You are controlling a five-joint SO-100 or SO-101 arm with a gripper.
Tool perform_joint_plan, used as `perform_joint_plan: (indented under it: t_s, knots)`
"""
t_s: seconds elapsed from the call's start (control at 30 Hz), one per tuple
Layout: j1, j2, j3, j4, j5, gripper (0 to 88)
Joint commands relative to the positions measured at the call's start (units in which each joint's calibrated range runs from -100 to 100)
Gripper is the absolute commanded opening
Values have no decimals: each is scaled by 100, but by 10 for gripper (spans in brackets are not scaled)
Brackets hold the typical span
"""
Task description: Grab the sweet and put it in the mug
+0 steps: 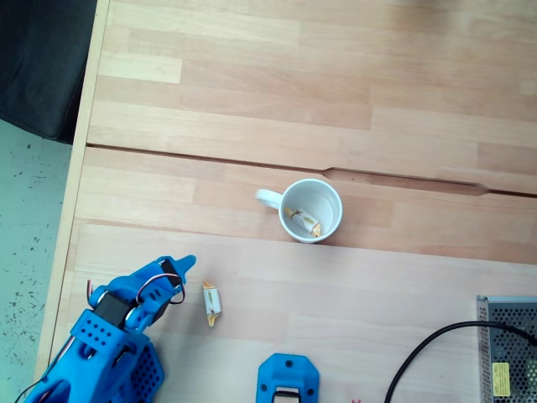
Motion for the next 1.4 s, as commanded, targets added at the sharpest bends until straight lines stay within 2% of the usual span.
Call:
perform_joint_plan:
  t_s: [0.0, 1.37]
  knots:
    - [52, -58, -251, -48, -5, 204]
    - [66, -58, -483, -56, -39, 204]
